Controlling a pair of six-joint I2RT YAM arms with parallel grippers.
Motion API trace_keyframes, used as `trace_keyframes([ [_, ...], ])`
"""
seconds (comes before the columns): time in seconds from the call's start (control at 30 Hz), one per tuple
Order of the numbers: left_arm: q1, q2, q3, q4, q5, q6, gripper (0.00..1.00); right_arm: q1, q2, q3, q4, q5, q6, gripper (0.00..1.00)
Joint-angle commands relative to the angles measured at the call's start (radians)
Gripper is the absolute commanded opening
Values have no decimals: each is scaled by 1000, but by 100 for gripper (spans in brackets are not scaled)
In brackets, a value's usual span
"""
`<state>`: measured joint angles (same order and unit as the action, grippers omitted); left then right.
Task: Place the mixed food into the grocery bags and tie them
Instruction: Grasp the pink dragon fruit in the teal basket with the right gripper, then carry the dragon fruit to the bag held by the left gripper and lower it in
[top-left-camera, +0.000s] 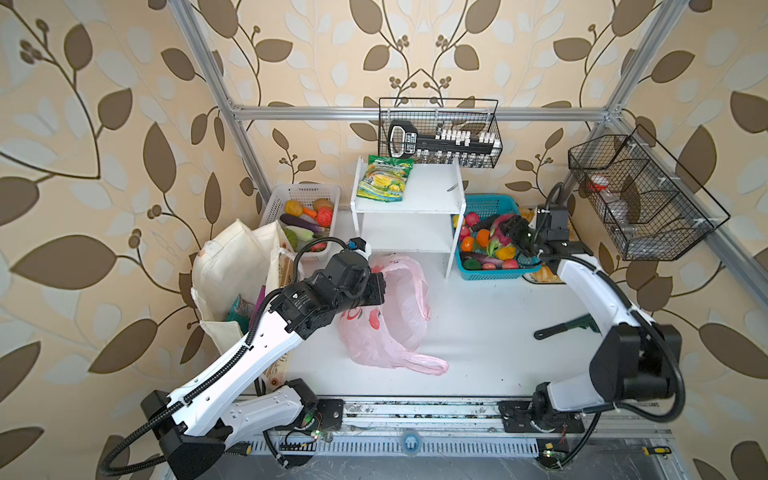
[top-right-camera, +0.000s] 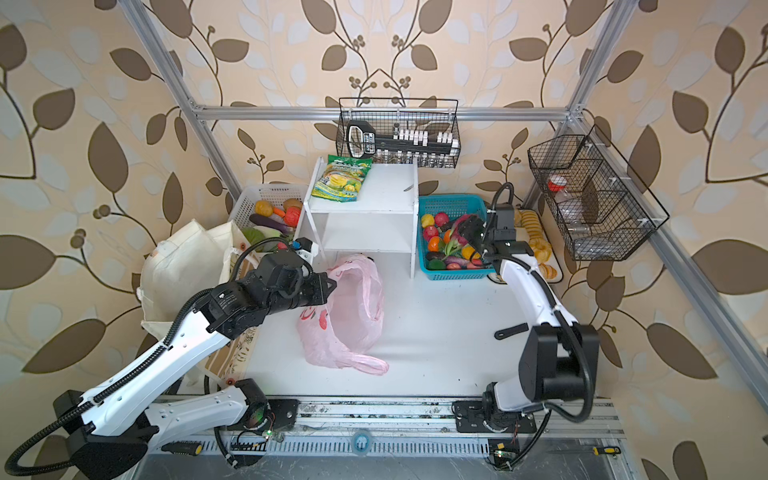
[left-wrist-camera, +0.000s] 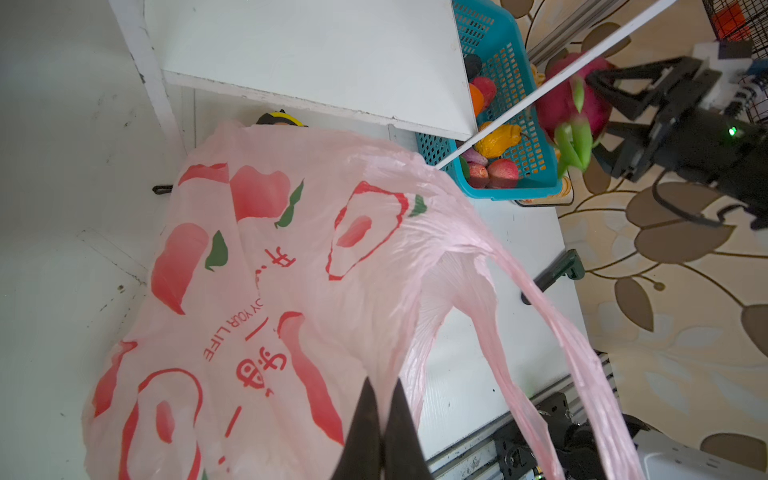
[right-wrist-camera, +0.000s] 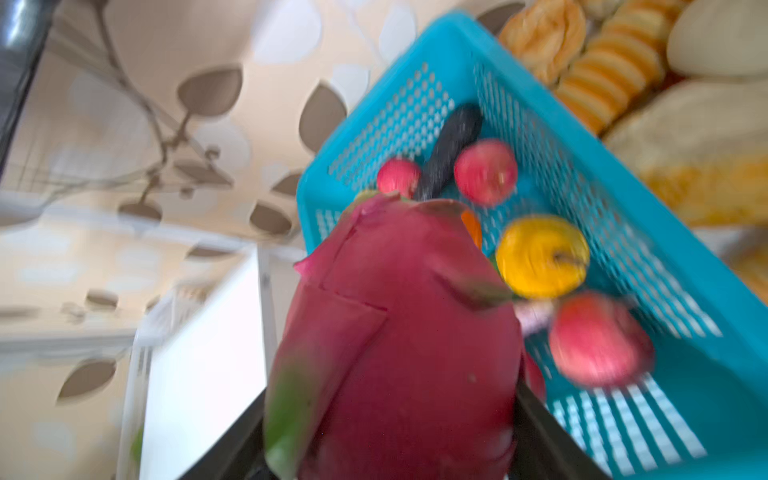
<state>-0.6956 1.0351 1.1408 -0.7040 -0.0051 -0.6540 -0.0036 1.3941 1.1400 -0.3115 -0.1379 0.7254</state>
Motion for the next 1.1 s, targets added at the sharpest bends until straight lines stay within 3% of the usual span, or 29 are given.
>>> trace_keyframes([
  [0.0,13,-20,-3,18,29,-24,0,33,-204,-155,-25,-194,-145,54],
  [0.13,16,-24,-4,26,32,-37,0,110,-443,-363,-67,-319,-169,53],
  [0.27,20,-20,-6,29,30,-52,0,323,-607,-531,-15,-360,-107,50],
  [0.43,21,-10,-6,38,38,-71,0,597,-624,-596,31,-330,-96,49],
  [0.57,21,0,-8,40,47,-82,0,734,-557,-583,67,-371,-129,49],
  [0.7,21,2,-13,47,62,-84,0,792,-510,-533,108,-370,-159,48],
  [0.97,21,5,-24,54,141,-54,0,790,-460,-475,270,-415,-152,46],
  [1.07,21,11,-32,90,206,-65,0,789,-410,-450,319,-274,-100,46],
])
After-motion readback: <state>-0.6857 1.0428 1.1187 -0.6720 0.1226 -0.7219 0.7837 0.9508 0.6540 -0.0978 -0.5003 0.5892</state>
